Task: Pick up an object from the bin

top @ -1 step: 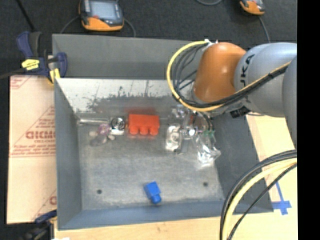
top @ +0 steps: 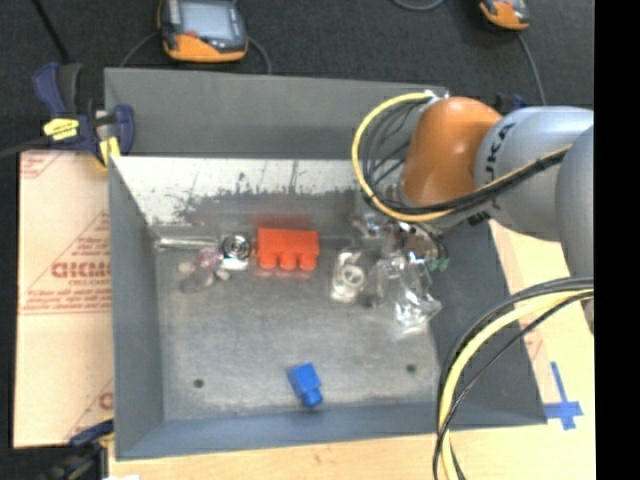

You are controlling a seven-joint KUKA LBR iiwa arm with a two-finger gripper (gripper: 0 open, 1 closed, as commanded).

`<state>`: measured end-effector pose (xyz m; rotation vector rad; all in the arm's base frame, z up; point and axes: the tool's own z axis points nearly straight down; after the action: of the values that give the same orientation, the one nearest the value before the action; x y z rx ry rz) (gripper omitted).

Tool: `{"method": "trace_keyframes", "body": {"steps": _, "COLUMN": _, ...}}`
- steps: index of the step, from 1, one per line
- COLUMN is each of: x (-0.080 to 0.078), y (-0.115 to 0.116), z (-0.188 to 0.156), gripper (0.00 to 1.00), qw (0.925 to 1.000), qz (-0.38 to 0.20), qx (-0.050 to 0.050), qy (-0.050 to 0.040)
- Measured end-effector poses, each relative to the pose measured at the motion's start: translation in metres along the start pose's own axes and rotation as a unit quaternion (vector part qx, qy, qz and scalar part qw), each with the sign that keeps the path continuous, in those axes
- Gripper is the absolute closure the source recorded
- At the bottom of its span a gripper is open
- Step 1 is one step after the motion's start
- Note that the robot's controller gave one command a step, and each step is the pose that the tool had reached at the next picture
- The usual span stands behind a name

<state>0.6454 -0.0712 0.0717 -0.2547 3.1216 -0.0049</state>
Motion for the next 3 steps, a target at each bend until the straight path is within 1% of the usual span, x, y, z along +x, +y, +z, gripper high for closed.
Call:
{"method": "trace_keyframes", "body": {"steps": 1, "x": 0.001, "y": 0.023, "z": -0.001, "gripper": 0.0, "qw": 0.9989, "qz": 0.046, "qx": -0.001, "qy": 0.0008}}
{"method": "trace_keyframes", "body": {"steps": 2, "x": 0.001, "y": 0.022, "z": -0.003, "gripper": 1.0, "qw": 0.9989, "qz": 0.047, "qx": -0.001, "qy": 0.0017}}
{"method": "trace_keyframes", "body": {"steps": 3, "x": 0.059, "y": 0.028, "z": -0.092, "gripper": 1.0, "qw": 0.9997, "qz": 0.026, "qx": 0.0, "qy": 0.0007}}
